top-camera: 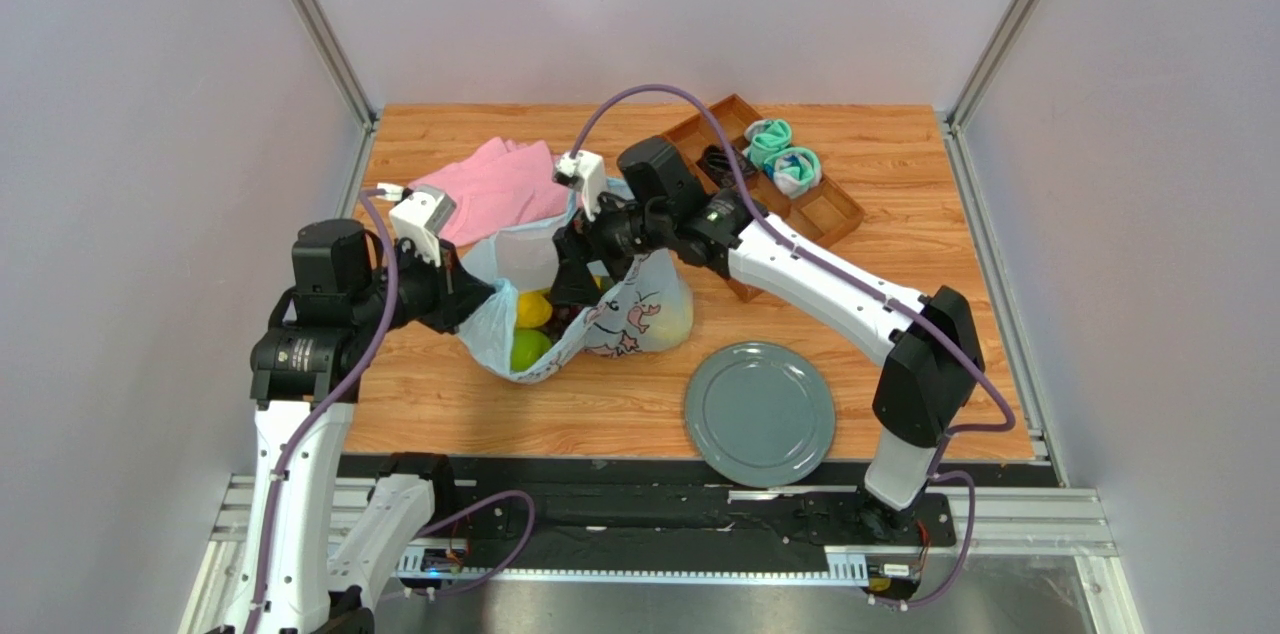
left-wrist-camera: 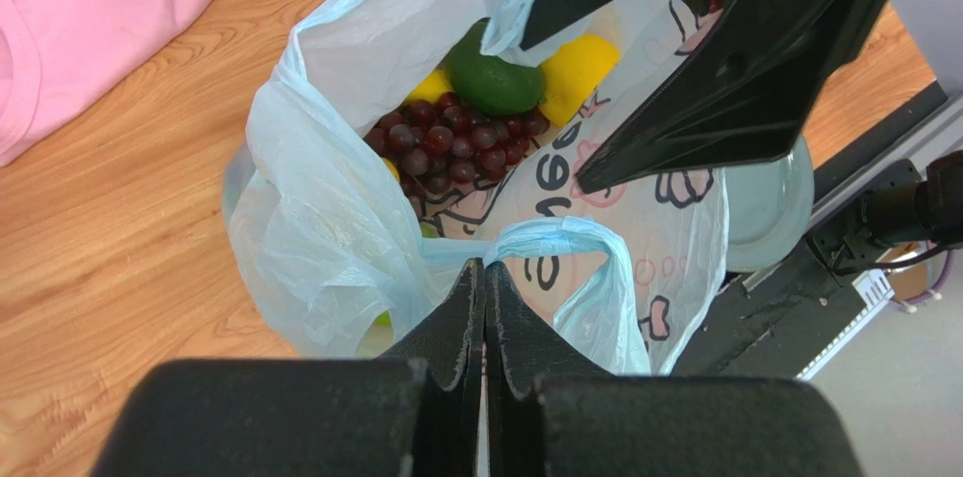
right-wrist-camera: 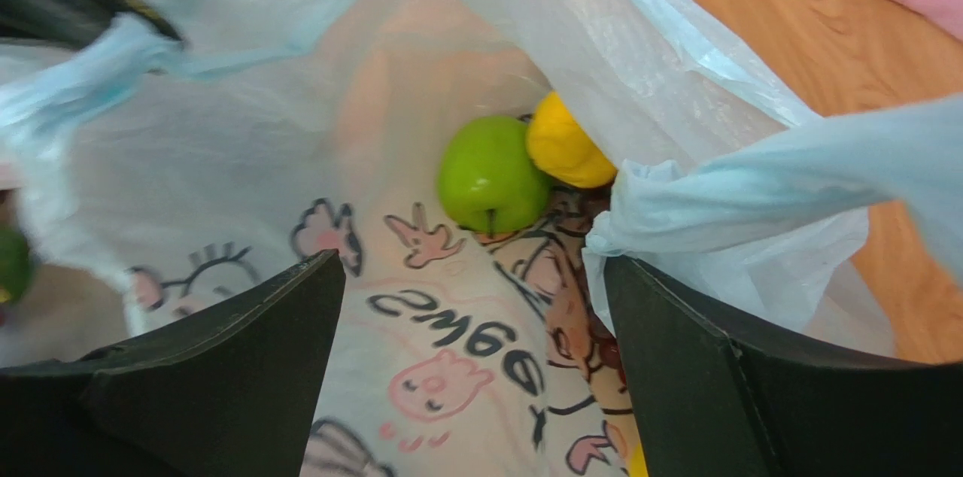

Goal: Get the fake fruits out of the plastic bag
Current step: Adjust the plastic bag at the center of the board.

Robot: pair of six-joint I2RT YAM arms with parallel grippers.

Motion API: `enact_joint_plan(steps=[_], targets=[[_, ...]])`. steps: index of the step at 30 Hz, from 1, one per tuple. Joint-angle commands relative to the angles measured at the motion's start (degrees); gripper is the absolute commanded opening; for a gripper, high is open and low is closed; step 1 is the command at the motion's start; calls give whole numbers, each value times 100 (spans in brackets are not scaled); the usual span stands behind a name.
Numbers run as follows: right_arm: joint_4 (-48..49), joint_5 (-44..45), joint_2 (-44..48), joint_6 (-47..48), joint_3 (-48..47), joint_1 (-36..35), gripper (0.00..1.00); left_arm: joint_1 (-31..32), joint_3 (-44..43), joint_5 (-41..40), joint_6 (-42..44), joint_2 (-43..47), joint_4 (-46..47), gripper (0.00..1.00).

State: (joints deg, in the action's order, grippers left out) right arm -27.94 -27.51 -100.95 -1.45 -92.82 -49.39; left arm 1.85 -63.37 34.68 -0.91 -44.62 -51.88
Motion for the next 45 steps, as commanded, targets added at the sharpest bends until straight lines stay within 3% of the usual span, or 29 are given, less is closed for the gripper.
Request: enact_joint_plan(steps=[1,4,10,14,16,20,22,25,27,31,34,39,41,45], targets=[[527,-2239,5,-356,-201,201,87,-18,-272,-154,82,-73,46,0],[825,-2461,22,-461,-412,192,82,-18,-281,-154,223,-91,11,0],[703,-1977,155,-74,-869,-36,77,-18,-369,-171,179,-117,28,0],[1377,-2627,-205,-1276,-897,104,81,-18,-438,-268,196,-152,108,0],[1259,-2716,-329,-1297,-913,192,77,-26,-553,-321,275,-161,29,0],[-87,-2444,-356,-331,-951,508,71,-26,-887,-505,486,-4,-51,0],[-857,-1720,-128,395,-792,544,71,-26,-905,-655,530,93,81,0],[-846,-603,460,559,-55,579,71,-26,-931,-638,565,191,213,0],[-634,-519,724,541,140,754,70,-26,-887,-463,679,147,405,0],[-493,682,245,524,-858,957,68,-26,-834,-216,601,-265,1441,0],[-361,1183,-527,453,-2228,1255,67,-26,-1770,-470,635,-1317,2023,0],[-396,1424,-1410,-81,-4260,1607,67,-79,-3408,-463,566,-2077,2243,0],[-230,1450,-1166,-57,-4088,1634,68,-79,-3839,-287,557,-2130,2200,0],[-167,1222,-524,-109,-3017,1634,69,-79,-3788,178,442,-1858,1850,0]])
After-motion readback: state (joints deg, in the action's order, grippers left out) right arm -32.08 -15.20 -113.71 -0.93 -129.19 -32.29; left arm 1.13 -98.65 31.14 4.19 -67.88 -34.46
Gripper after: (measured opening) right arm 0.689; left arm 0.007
